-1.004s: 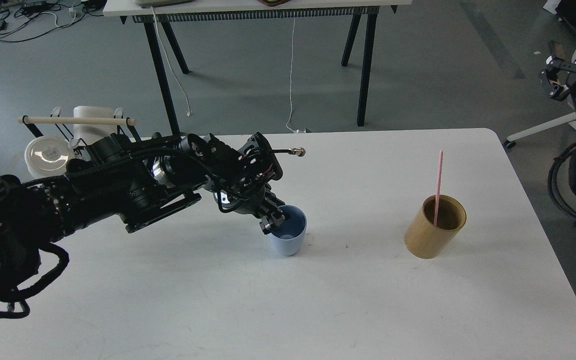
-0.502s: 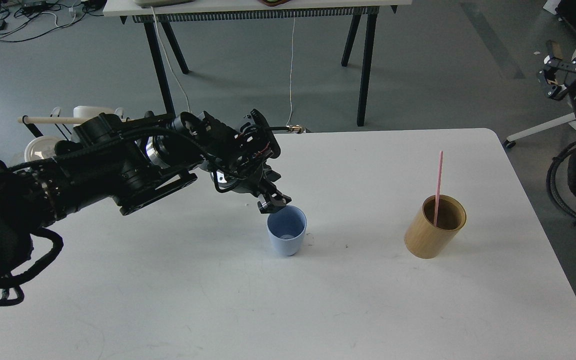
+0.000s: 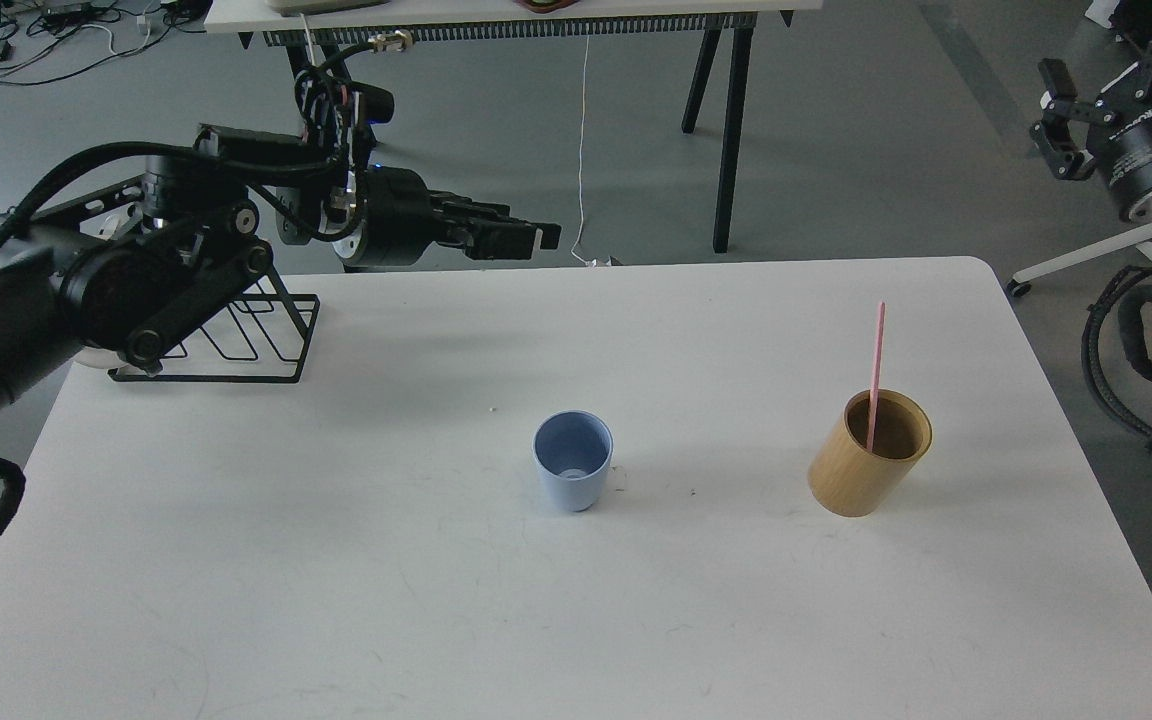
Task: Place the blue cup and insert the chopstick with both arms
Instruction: 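Withdraw the left gripper back above the wire rack, then move the right gripper to the pink straw in the tan cup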
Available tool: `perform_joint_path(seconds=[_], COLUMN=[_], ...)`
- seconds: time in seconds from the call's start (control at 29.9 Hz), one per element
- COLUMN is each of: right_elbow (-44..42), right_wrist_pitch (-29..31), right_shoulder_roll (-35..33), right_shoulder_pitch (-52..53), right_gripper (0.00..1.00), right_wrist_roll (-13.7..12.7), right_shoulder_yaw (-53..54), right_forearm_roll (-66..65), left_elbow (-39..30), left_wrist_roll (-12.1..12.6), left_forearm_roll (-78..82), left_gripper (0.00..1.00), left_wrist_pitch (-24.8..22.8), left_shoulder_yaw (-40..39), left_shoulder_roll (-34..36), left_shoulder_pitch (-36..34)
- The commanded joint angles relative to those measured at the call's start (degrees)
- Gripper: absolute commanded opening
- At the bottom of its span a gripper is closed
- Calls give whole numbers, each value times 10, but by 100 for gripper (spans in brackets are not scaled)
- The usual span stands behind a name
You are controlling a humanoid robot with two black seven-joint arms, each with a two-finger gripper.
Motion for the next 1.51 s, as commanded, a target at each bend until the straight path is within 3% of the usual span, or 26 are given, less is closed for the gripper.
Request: perform_joint_path(seconds=[0.0,0.3,0.54,0.74,0.97,1.27,1.34,1.47], right_elbow=[61,134,175,165,98,52,52,52], right_wrist_pitch=[-11,-75,-184,-234,-265,-271,-272,-272], right_shoulder_roll=[-56,-206,-266,-240,-122,-50,-38,-26], right_shoulder_pitch=[-4,-11,-10,-17,-24,-31,-30,-27], right_gripper=[100,100,100,100,99,98,94,75], right_wrist_roll=[0,0,0,0,0,0,0,0], right_shoulder_yaw=[-4,-100,-203,-279,-316,-318,-318,-316], right_forearm_roll=[-160,-459,-635,-673,-673,-670,-668,-667], left_elbow=[-1,0,0,1,4,7,7,7], left_wrist_roll=[0,0,0,0,0,0,0,0], left_forearm_roll=[-122,-383,-387,-387,-387,-387,-387,-387], left_gripper=[81,84,85,86,86,87,87,87], left_wrist_pitch=[0,0,0,0,0,0,0,0], left_shoulder_yaw=[-43,-79,-76,-75,-75,-75,-74,-74], left_shoulder_roll=[36,99,97,92,80,80,78,78], left_shoulder_pitch=[45,89,108,111,121,127,128,137])
